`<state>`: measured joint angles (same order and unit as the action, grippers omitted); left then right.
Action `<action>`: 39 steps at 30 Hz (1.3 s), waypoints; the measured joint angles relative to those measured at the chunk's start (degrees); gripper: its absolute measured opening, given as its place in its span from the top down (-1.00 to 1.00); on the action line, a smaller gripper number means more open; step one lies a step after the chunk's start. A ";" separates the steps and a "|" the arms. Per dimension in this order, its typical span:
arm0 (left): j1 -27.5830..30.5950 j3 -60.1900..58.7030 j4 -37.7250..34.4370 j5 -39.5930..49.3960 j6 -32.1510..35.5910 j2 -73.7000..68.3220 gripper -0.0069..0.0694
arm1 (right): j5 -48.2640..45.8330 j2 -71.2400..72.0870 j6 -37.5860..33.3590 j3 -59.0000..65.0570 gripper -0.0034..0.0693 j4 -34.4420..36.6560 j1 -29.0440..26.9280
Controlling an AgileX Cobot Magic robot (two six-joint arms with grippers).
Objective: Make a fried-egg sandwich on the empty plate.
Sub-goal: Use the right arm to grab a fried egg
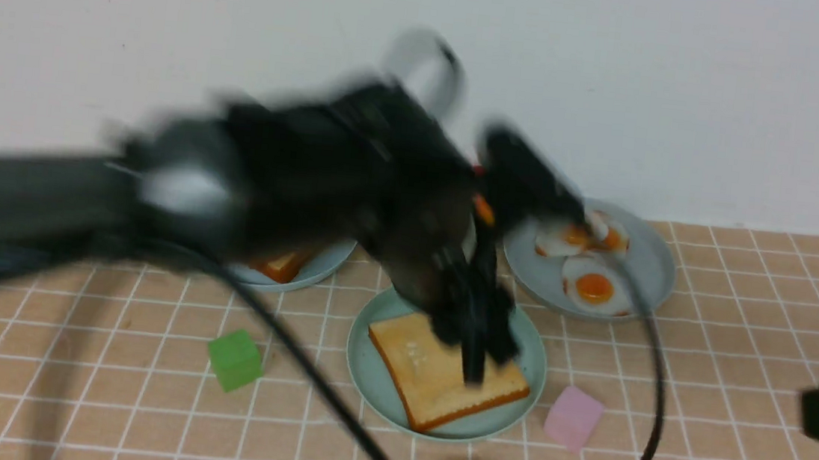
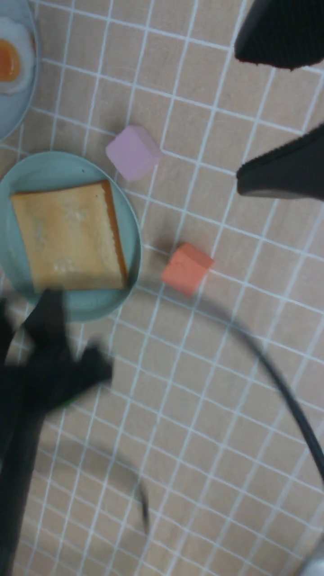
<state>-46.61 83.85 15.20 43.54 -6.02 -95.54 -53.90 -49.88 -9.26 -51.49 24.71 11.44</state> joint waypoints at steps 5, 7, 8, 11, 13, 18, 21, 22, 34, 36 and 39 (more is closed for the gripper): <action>0.00 -2.13 -0.21 1.55 -7.37 14.37 0.76 | 7.79 -13.25 0.21 -2.31 -0.03 -0.25 -0.12; 0.00 -6.75 -0.39 0.64 -8.68 22.43 0.85 | 9.13 -20.57 0.26 -5.56 -0.04 0.04 -0.95; 0.00 -9.60 -0.52 0.01 -9.00 25.10 0.85 | 9.43 -23.26 0.26 -7.29 -0.04 0.34 -1.38; 0.00 -19.04 -0.77 -3.66 -10.92 34.38 0.85 | 10.61 -33.20 0.26 -12.87 -0.04 1.96 -3.41; 0.00 -26.22 -0.88 -7.40 -12.97 41.00 0.85 | 11.53 -39.45 0.26 -16.45 -0.04 3.02 -4.75; 0.00 -40.88 -0.67 -18.58 -18.85 54.94 0.85 | 13.77 -52.11 0.26 -26.59 -0.04 4.86 -6.84; 0.00 -46.32 0.79 -25.20 -20.76 59.32 0.85 | 14.59 -59.81 0.26 -32.99 -0.05 5.40 -7.25; 0.00 -47.62 1.28 -26.93 -20.97 60.17 0.85 | 14.75 -62.29 0.26 -34.90 -0.05 5.54 -7.30; 0.00 -49.45 1.96 -29.95 -21.36 61.25 0.85 | 18.65 -82.18 0.73 -57.23 -0.12 5.60 -7.59; 0.00 -49.45 1.96 -29.95 -21.36 61.25 0.85 | 18.72 -83.29 1.18 -58.69 -0.12 5.60 -7.71; 0.00 -49.45 2.02 -29.95 -21.36 61.25 0.85 | 19.05 -85.07 1.69 -60.82 -0.12 5.60 -7.96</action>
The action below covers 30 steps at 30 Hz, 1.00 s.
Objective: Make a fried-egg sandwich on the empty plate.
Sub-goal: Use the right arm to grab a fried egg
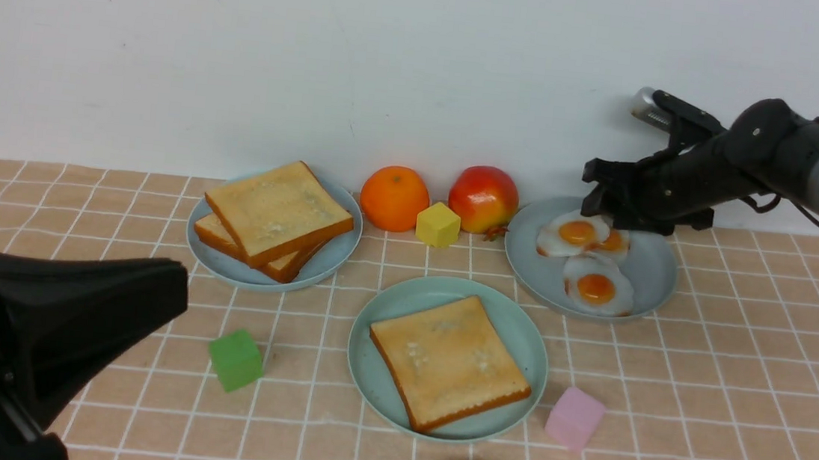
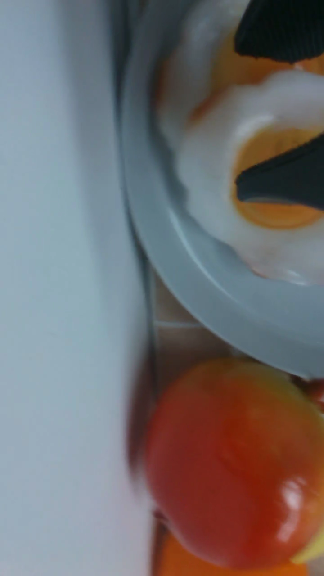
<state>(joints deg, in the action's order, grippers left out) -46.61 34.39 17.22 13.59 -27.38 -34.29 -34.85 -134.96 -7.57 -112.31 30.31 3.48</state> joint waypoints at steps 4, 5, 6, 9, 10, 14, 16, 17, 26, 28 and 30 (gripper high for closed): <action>0.00 0.00 0.00 -0.01 0.00 0.00 0.85 | 1.51 -1.54 0.04 -1.19 -0.12 -0.06 0.00; 0.00 0.00 0.00 -0.01 0.00 0.00 0.85 | 1.69 -1.69 0.04 -1.19 -0.12 -0.10 0.00; 0.00 0.00 0.00 -0.01 0.00 0.00 0.85 | 1.77 -1.74 0.04 -1.19 -0.12 -0.25 0.00; 0.00 0.00 0.00 -0.01 -0.11 0.00 0.85 | 1.83 -1.81 0.04 -1.19 -0.12 -0.47 0.00; 0.00 0.00 0.00 -0.01 -0.12 0.00 0.85 | 1.83 -1.81 0.04 -1.19 -0.12 -0.47 0.00; 0.00 0.00 -0.05 -0.01 -0.17 0.00 0.85 | 1.71 -1.81 -0.33 -1.19 -0.12 -0.47 0.00; 0.00 0.00 -0.05 -0.01 -0.17 0.00 0.85 | 1.71 -1.81 -0.76 -1.19 -0.12 -0.47 0.00; 0.00 0.00 -0.05 -0.01 -0.17 0.00 0.85 | 1.77 -1.85 -1.65 -1.19 -0.12 -0.47 0.00; 0.00 0.00 -0.05 -0.01 -0.17 0.00 0.83 | 2.61 -2.75 -2.83 -1.24 -0.12 0.19 0.00; 0.00 0.00 -0.05 -0.01 -0.17 0.00 0.83 | 2.73 -2.75 -2.83 -1.24 -0.12 0.30 0.00; 0.00 0.00 -0.05 -0.01 -0.17 0.00 0.83 | 2.86 -2.75 -2.83 -1.24 -0.12 0.35 0.00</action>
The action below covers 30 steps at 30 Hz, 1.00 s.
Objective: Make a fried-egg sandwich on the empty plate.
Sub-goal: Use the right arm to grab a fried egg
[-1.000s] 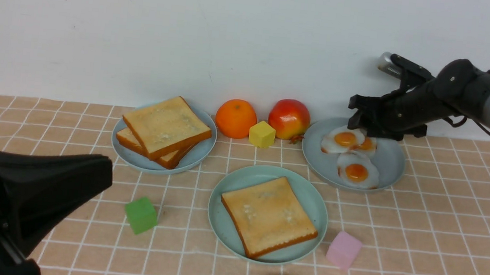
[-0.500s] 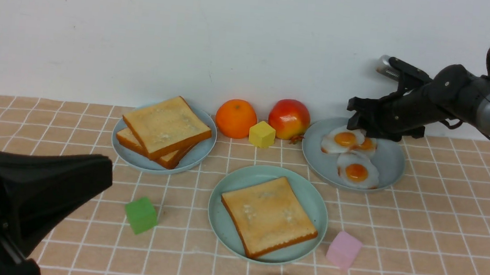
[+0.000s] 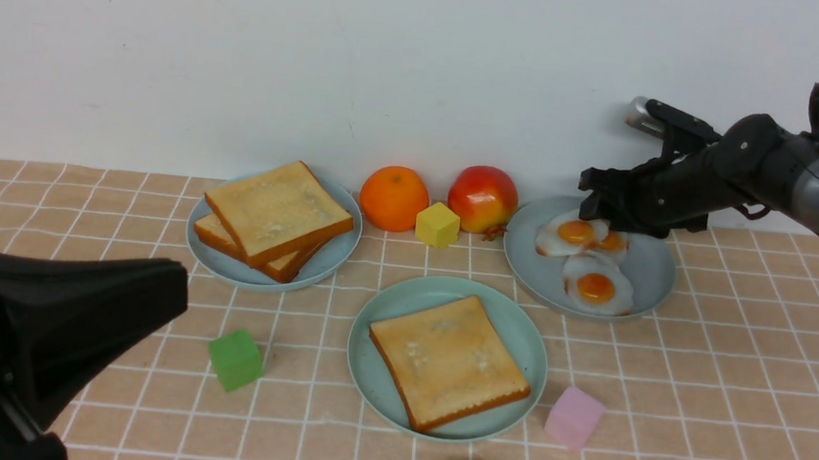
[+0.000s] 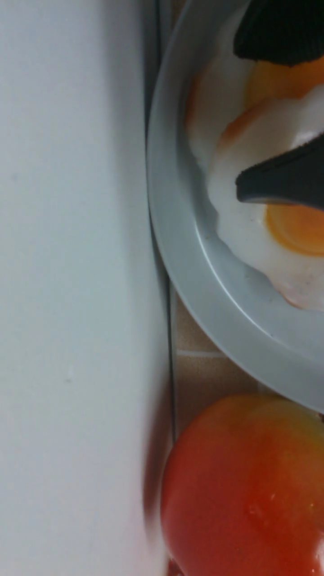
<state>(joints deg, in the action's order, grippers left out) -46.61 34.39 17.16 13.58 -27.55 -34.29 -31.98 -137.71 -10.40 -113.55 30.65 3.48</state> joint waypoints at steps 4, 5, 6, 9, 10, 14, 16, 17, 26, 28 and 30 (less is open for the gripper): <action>0.00 0.00 0.00 0.00 0.00 0.00 0.82 | 0.06 -0.04 -0.16 0.00 -0.07 0.00 0.00; 0.00 0.00 0.00 0.00 0.00 0.00 0.82 | 0.06 -0.04 -0.39 0.00 -0.05 0.00 0.00; 0.00 0.00 0.00 0.00 0.00 0.00 0.82 | 0.12 -0.04 -0.53 0.00 -0.04 0.00 0.00; 0.00 0.00 0.00 0.00 0.00 0.00 0.81 | 0.17 -0.11 -2.97 0.00 0.07 0.02 0.00; 0.00 0.00 0.00 0.00 0.00 0.00 0.81 | 0.24 -0.11 -3.46 0.00 0.11 0.07 0.00; 0.00 0.00 0.00 0.00 0.00 0.00 0.80 | 0.28 -0.11 -4.44 0.00 0.28 0.53 0.00; 0.00 0.00 0.00 0.00 0.00 0.00 0.80 | 0.22 -0.11 -4.51 0.00 0.34 0.67 0.00; 0.00 0.00 0.00 0.00 0.00 0.00 0.80 | 0.16 -0.12 -4.51 0.00 0.41 1.20 0.00; 0.00 0.00 0.00 0.00 0.00 0.00 0.80 | -0.71 -0.18 -4.51 0.00 0.68 1.99 0.00; 0.00 0.00 0.00 0.00 0.00 0.00 0.79 | -1.62 -0.18 -4.51 -0.24 0.75 2.45 0.00; 0.00 0.00 0.00 0.00 0.00 0.00 0.78 | -2.29 -0.18 -4.51 -0.43 0.85 2.86 0.00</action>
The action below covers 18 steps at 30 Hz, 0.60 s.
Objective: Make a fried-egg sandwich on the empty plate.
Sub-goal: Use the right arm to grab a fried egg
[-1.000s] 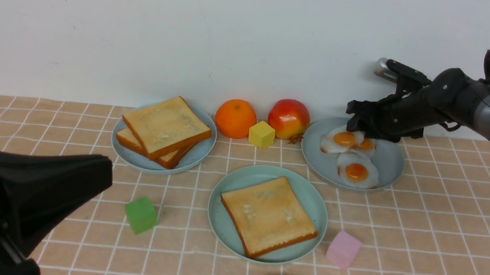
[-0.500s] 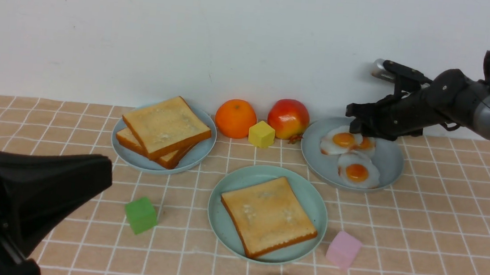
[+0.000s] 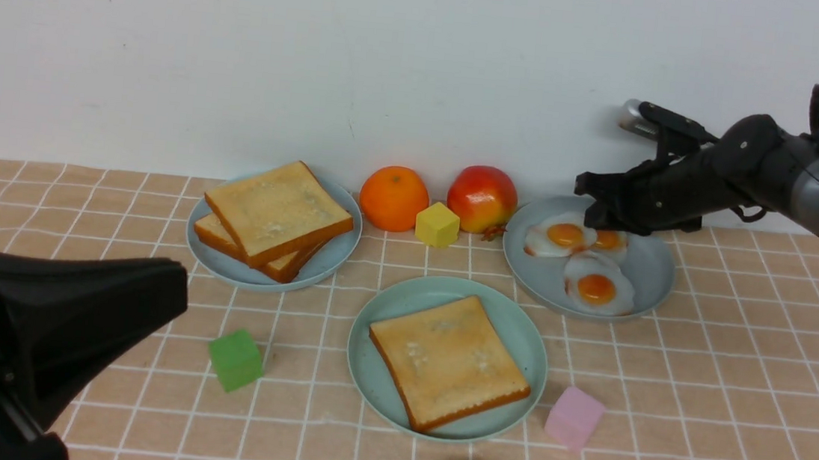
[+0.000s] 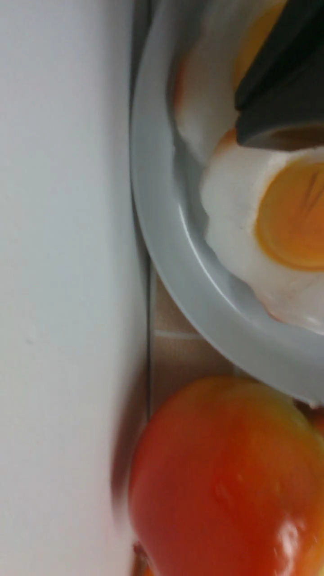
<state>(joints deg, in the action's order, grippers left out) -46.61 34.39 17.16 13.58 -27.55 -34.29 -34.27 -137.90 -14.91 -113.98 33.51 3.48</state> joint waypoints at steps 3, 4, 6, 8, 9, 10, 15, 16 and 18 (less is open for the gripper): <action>0.00 0.00 0.00 0.00 0.00 0.00 0.77 | -0.90 0.10 0.00 -0.05 0.94 0.19 0.00; 0.00 0.00 0.00 0.00 0.00 0.00 0.77 | -1.48 0.23 0.00 -0.05 0.94 0.19 0.00; 0.00 0.00 0.16 0.00 0.00 0.00 0.77 | -1.80 0.36 0.00 -0.05 0.94 0.19 0.00; 0.00 0.00 0.44 0.00 0.00 0.00 0.76 | -2.89 1.25 -0.55 -0.05 0.94 0.19 0.00; 0.00 0.00 0.65 0.00 0.00 0.00 0.76 | -3.73 1.92 -0.91 -0.05 0.94 0.07 0.00; 0.00 0.00 0.72 0.00 0.00 0.00 0.76 | -4.47 2.46 -1.06 -0.05 0.94 -0.20 0.00; 0.00 0.00 0.83 0.00 0.00 0.00 0.75 | -10.69 5.38 -0.98 -0.05 0.92 -2.26 0.00; 0.00 0.00 0.96 0.00 0.00 0.00 0.75 | -11.83 5.71 0.02 -0.05 0.91 -2.55 0.00; 0.00 0.00 1.09 0.00 0.00 0.00 0.75 | -13.53 6.24 3.09 -0.05 0.85 -2.81 0.00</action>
<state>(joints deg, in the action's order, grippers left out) -46.61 34.39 18.25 13.58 -27.55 -34.29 -47.80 -131.65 -11.82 -114.03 30.70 3.48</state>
